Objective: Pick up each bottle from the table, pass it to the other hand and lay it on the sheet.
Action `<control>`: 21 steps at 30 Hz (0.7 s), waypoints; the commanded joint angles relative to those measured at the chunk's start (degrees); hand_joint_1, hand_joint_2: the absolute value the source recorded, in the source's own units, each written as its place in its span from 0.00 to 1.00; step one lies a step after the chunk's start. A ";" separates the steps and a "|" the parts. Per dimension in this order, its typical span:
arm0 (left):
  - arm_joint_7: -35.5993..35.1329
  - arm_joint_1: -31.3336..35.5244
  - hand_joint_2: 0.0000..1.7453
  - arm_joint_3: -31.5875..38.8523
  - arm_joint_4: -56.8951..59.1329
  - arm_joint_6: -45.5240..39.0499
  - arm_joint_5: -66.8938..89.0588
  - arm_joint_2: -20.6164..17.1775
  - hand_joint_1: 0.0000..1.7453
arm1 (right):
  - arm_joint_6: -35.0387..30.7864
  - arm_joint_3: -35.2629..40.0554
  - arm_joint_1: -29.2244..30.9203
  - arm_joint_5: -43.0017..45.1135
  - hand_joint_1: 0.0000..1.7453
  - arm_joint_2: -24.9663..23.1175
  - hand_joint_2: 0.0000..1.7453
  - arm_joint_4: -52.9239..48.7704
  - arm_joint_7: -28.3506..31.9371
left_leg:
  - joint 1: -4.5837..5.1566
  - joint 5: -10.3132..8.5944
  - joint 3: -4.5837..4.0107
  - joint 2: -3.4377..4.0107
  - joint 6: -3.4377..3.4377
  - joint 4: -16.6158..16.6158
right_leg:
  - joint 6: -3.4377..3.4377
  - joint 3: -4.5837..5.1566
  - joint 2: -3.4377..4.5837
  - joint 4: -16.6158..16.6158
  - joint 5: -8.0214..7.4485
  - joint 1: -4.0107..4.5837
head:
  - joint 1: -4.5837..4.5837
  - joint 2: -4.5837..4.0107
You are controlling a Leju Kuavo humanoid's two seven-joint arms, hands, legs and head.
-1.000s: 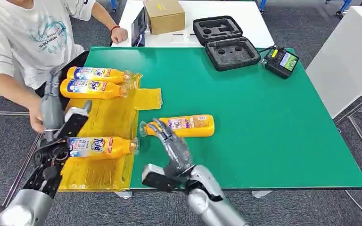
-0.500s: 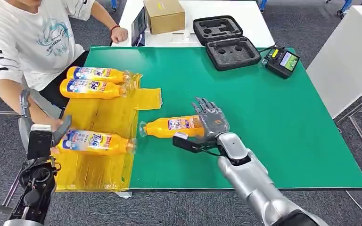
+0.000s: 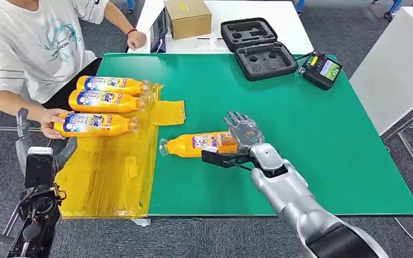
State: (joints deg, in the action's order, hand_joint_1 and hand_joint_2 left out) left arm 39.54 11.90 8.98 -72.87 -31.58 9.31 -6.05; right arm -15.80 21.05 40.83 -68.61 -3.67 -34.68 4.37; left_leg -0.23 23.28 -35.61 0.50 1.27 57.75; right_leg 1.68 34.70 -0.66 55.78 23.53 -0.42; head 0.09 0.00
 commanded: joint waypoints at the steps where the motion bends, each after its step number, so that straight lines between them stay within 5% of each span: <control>1: -0.10 1.77 1.00 0.62 3.37 0.93 -0.65 0.75 0.00 | 5.72 -3.87 5.45 5.92 0.00 -2.86 1.00 11.68 4.87 | 0.00 0.08 0.22 -0.02 -0.06 -0.04 | -0.05 -0.19 0.05 0.00 0.09 -0.01 | 0.00 0.00; 21: -0.18 2.05 1.00 0.48 5.15 1.47 -1.52 1.04 0.00 | 11.69 -5.43 9.26 9.04 0.00 -2.64 1.00 16.72 4.34 | 0.01 0.05 0.12 -0.06 -0.04 -0.01 | -0.03 -0.09 0.00 0.02 0.07 -0.02 | 0.00 0.00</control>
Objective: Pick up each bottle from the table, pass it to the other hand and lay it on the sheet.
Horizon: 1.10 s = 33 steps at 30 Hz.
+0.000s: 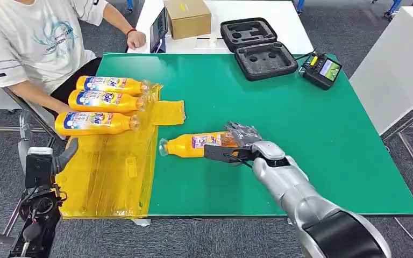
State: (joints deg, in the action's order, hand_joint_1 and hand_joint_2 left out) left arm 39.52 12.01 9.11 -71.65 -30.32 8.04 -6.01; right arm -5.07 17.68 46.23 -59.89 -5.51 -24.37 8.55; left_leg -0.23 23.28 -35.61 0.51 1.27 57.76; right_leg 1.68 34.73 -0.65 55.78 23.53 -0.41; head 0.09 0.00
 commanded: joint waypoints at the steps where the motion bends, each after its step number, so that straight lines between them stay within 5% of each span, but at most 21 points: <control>1: -0.16 1.95 1.00 0.34 4.01 0.29 -0.27 0.99 0.00 | 0.92 -1.98 3.88 0.24 0.00 -0.78 1.00 6.51 0.07 | -0.01 0.09 0.19 -0.07 -0.06 0.00 | -0.05 -0.18 0.00 0.03 0.11 0.00 | 0.00 0.00; 19: 0.22 3.71 1.00 -0.43 7.78 2.44 -1.59 0.63 0.00 | 4.89 -0.52 2.24 -0.30 0.01 -0.67 1.00 8.89 3.00 | -0.01 0.04 0.18 -0.11 -0.05 -0.05 | -0.04 -0.17 -0.04 -0.03 0.07 0.00 | 0.00 0.00; 20: 0.31 3.81 1.00 -0.50 7.98 2.48 -1.71 0.66 0.00 | 4.80 0.03 2.08 -0.69 0.16 -0.77 1.00 8.84 3.24 | -0.03 0.08 0.23 -0.13 -0.07 -0.03 | -0.05 -0.24 -0.05 -0.02 0.11 0.02 | -0.02 0.00; 22: 0.31 3.81 1.00 -0.50 7.98 2.48 -1.71 0.66 0.00 | 4.80 0.03 2.08 -0.69 0.66 -0.77 1.00 8.84 3.24 | -0.02 0.08 0.25 -0.14 -0.07 -0.03 | -0.05 -0.25 -0.06 -0.02 0.12 0.01 | 0.00 0.00; 33: 0.48 3.47 1.00 -0.18 7.73 1.97 -2.80 0.64 0.00 | 3.21 -0.36 1.82 -0.27 0.82 -1.09 1.00 8.97 2.93 | -0.02 0.02 0.12 -0.08 -0.04 -0.03 | -0.03 -0.11 -0.02 -0.03 0.04 0.02 | 0.00 0.00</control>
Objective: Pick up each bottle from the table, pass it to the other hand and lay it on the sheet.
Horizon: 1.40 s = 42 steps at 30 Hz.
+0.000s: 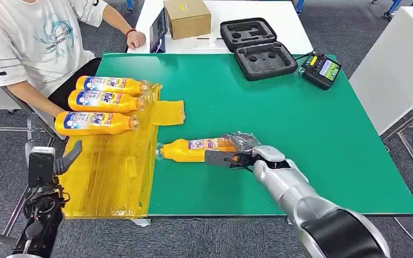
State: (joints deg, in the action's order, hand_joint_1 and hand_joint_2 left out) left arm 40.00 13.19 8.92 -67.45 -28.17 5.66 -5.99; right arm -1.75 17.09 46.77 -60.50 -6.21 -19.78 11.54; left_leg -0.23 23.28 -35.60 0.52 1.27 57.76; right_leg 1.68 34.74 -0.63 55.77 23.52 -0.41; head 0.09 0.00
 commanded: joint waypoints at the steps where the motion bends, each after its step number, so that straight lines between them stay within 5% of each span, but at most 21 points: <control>1: 0.00 2.28 1.00 0.02 3.53 -0.17 -0.42 0.62 0.00 | -0.11 0.23 1.28 0.34 0.82 -0.39 1.00 4.38 -0.06 | -0.03 0.07 0.22 -0.13 -0.06 -0.03 | -0.05 -0.25 -0.06 -0.02 0.10 0.02 | 0.00 0.00; 12: 0.00 1.90 1.00 0.15 2.92 -0.29 -0.63 0.73 0.00 | -1.04 -0.02 0.91 0.57 0.85 -0.20 1.00 4.21 -0.11 | -0.02 0.03 0.12 -0.08 -0.03 -0.03 | -0.03 -0.14 -0.04 -0.03 0.05 0.01 | 0.00 0.00; 15: -0.01 1.48 1.00 0.38 2.30 -0.34 -0.71 0.90 0.00 | -2.93 -1.02 0.39 1.64 0.98 -0.33 1.00 3.51 0.98 | -0.04 0.08 0.26 -0.13 -0.06 -0.04 | -0.05 -0.28 -0.05 -0.04 0.11 0.02 | 0.00 0.00; 19: -0.62 -0.69 1.00 1.65 -0.04 -0.03 -1.78 1.39 0.00 | -9.85 -8.49 -1.09 10.44 1.00 -1.79 1.00 -0.14 9.53 | -0.02 0.07 0.20 -0.07 -0.05 -0.04 | -0.04 -0.21 -0.01 -0.04 0.08 0.02 | 0.00 0.00; 25: -2.28 -7.64 1.00 3.61 -6.91 4.63 -8.73 3.46 0.00 | -11.60 -18.59 -5.34 29.75 1.00 -5.64 1.00 -8.25 22.52 | -0.01 0.18 0.27 0.17 -0.07 -0.05 | -0.05 -0.22 0.25 -0.02 0.12 -0.01 | 0.00 0.00; 33: -4.10 -13.21 1.00 6.06 -14.15 9.15 -17.08 5.76 0.00 | -14.49 -13.19 -12.87 45.56 1.00 -5.13 1.00 -19.17 26.21 | -0.04 0.21 0.25 0.00 -0.06 -0.02 | -0.04 -0.25 0.08 -0.03 0.20 0.02 | 0.00 0.00; 42: -10.61 -14.68 1.00 3.82 -15.35 21.16 -25.39 7.10 0.00 | -13.55 -8.96 -14.65 49.20 1.00 -5.08 1.00 -18.46 26.60 | -0.01 0.08 -0.04 -0.04 -0.04 -0.05 | -0.03 0.01 0.00 -0.05 0.07 0.00 | 0.00 0.00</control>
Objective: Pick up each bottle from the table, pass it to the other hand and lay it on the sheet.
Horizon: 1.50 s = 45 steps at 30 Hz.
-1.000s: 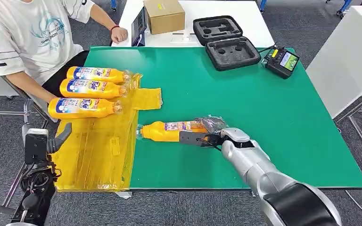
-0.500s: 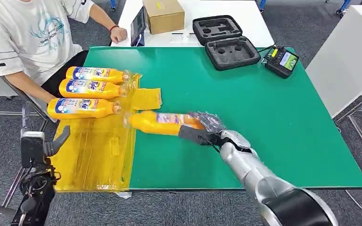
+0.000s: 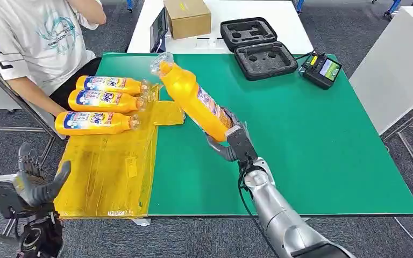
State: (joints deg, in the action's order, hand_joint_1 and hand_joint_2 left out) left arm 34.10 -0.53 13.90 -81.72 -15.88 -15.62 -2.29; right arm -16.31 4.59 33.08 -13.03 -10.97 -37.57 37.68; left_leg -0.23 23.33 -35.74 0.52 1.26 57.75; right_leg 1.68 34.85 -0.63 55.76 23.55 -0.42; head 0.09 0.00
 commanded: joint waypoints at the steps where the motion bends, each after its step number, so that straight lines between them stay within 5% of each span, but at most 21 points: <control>1: -5.43 -0.81 1.00 -2.20 -0.87 10.35 -4.62 3.53 0.00 | 1.45 4.34 -1.16 1.84 1.00 -0.48 1.00 -0.08 0.53 | -0.03 0.10 0.26 -0.11 -0.05 -0.04 | -0.05 -0.28 -0.03 -0.03 0.12 0.02 | 0.00 0.00; 10: -11.80 2.43 1.00 -14.10 1.75 21.92 -6.89 3.30 0.00 | 5.44 14.95 -3.96 -1.79 1.00 -3.72 1.00 5.07 2.14 | -0.05 0.12 0.30 -0.10 -0.07 -0.04 | -0.05 -0.30 0.00 -0.04 0.13 0.04 | 0.00 0.00; 22: -13.06 5.88 1.00 -21.47 3.09 24.13 -9.23 2.08 0.00 | 6.82 21.39 -6.18 -2.44 1.00 -6.52 1.00 8.57 1.65 | -0.07 0.08 0.25 -0.19 -0.09 -0.05 | -0.06 -0.25 -0.10 -0.05 0.12 0.06 | 0.00 0.00; 45: -13.21 4.57 1.00 -24.57 -1.76 23.84 -9.50 0.55 0.00 | 5.85 20.51 -5.12 1.04 1.00 -5.12 1.00 8.99 -3.37 | -0.03 0.06 0.13 -0.09 -0.05 -0.01 | -0.04 -0.12 -0.03 -0.01 0.08 0.03 | 0.00 0.00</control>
State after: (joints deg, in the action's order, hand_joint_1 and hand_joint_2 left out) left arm 20.61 2.35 -8.59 -83.93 10.14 -27.13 -0.59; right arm -9.35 23.98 25.81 -12.22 -16.81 -31.95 35.54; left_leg -0.23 23.33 -35.75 0.52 1.25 57.74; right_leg 1.67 34.90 -0.63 55.76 23.56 -0.41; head 0.09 0.00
